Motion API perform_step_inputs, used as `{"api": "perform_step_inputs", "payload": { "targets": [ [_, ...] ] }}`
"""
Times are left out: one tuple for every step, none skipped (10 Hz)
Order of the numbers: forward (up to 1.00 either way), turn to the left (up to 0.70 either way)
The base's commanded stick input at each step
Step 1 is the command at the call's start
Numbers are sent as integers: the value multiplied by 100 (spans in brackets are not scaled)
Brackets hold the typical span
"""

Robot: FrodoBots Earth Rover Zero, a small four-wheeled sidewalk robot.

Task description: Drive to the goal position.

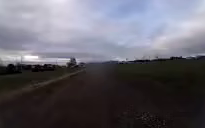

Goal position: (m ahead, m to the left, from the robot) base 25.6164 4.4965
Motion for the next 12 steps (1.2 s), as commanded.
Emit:
{"api": "perform_step_inputs", "payload": {
  "targets": [
    [85, 0],
    [85, 0],
    [85, 0],
    [85, 0],
    [85, 0],
    [85, 0],
    [85, 0],
    [85, 0],
    [85, 0],
    [85, 0],
    [85, 0],
    [85, 0]
  ]
}}
